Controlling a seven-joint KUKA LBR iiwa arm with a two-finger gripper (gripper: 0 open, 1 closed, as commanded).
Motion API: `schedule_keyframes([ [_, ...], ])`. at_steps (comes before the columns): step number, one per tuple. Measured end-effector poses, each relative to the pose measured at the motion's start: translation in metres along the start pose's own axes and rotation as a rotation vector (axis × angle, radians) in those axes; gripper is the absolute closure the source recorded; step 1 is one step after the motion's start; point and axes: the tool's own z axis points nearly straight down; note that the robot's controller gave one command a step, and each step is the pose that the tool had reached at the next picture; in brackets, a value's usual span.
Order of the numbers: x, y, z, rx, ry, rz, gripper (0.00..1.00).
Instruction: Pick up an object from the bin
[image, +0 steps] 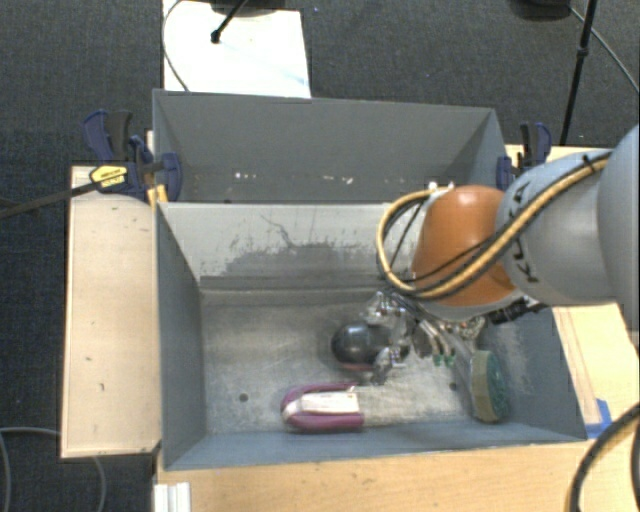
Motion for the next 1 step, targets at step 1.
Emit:
schedule_keyframes([
  [1,-0.0012,-0.0002,-0.018,0.0,-0.001,-0.002,1.0],
])
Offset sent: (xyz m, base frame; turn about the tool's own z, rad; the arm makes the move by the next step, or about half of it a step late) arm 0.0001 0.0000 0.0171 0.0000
